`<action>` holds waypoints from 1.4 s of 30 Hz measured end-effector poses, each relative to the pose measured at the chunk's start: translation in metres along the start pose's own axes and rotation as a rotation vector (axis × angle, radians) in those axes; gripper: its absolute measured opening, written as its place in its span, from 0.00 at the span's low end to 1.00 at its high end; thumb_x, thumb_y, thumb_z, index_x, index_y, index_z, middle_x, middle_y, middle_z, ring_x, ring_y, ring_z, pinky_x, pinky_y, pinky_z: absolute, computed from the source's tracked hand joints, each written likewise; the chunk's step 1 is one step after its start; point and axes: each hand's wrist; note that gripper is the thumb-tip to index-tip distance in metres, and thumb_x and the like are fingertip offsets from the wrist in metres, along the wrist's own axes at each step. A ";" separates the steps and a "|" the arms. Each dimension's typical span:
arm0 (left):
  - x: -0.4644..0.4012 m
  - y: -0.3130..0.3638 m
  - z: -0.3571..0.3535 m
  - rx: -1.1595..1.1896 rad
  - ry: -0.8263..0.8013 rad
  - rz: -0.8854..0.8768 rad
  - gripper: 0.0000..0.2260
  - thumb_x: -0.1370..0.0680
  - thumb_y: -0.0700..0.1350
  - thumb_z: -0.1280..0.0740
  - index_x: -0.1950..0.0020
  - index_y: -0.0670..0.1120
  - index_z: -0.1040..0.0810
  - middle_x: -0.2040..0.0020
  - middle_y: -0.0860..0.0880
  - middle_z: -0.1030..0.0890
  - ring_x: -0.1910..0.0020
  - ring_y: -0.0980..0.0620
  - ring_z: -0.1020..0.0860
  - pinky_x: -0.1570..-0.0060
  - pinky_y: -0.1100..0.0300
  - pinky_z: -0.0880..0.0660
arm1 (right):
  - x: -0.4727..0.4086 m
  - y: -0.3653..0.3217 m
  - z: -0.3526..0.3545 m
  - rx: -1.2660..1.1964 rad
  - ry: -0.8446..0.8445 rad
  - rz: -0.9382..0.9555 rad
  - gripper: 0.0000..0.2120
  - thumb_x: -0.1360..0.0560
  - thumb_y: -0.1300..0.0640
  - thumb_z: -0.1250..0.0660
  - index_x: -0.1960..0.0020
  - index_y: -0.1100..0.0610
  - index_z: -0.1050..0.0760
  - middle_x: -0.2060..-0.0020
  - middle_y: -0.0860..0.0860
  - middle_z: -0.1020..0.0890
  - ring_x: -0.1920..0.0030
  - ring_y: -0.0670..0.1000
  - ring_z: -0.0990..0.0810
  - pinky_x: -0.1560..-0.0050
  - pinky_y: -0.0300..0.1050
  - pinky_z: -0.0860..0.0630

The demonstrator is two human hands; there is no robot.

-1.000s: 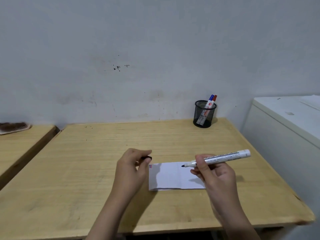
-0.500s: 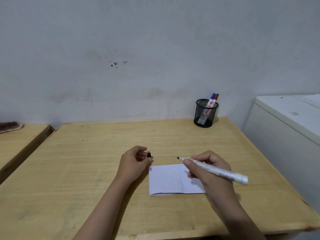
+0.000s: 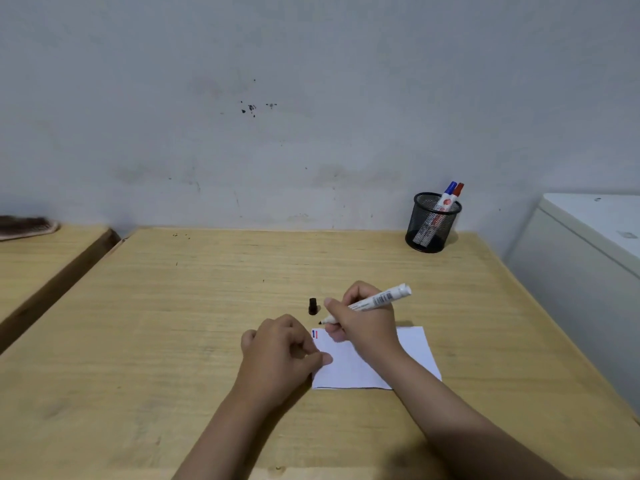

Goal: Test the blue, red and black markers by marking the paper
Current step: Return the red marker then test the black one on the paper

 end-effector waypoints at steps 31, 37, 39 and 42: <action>-0.001 -0.017 0.003 -0.035 -0.057 -0.168 0.08 0.34 0.58 0.32 0.64 0.55 0.18 0.57 0.62 0.20 0.52 0.63 0.25 0.49 0.55 0.41 | -0.003 0.011 0.003 0.067 -0.023 0.043 0.15 0.31 0.63 0.28 0.69 0.58 0.33 0.76 0.57 0.22 0.77 0.49 0.21 0.75 0.41 0.25; -0.014 -0.007 0.006 0.070 -0.068 -0.125 0.06 0.30 0.50 0.31 0.64 0.51 0.25 0.65 0.56 0.19 0.64 0.58 0.22 0.58 0.58 0.29 | -0.008 0.010 0.008 -0.187 0.009 -0.002 0.11 0.29 0.63 0.28 0.65 0.59 0.30 0.73 0.54 0.20 0.70 0.52 0.19 0.62 0.50 0.18; -0.023 -0.003 0.007 0.083 -0.043 -0.092 0.04 0.28 0.46 0.33 0.61 0.51 0.26 0.64 0.56 0.19 0.66 0.58 0.22 0.64 0.59 0.27 | -0.008 0.008 0.010 -0.255 -0.011 -0.028 0.09 0.29 0.65 0.29 0.63 0.59 0.28 0.67 0.56 0.18 0.66 0.52 0.18 0.58 0.50 0.18; -0.034 0.001 0.007 0.081 0.032 -0.062 0.07 0.27 0.44 0.34 0.50 0.52 0.27 0.57 0.54 0.22 0.63 0.56 0.22 0.61 0.56 0.24 | -0.006 0.002 0.014 -0.284 -0.007 -0.025 0.07 0.31 0.64 0.27 0.61 0.56 0.25 0.65 0.54 0.19 0.65 0.51 0.20 0.65 0.46 0.22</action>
Point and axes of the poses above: each hand's wrist, its own x-axis away from the middle knuckle, its own z-axis out of the back of the hand, y = z × x
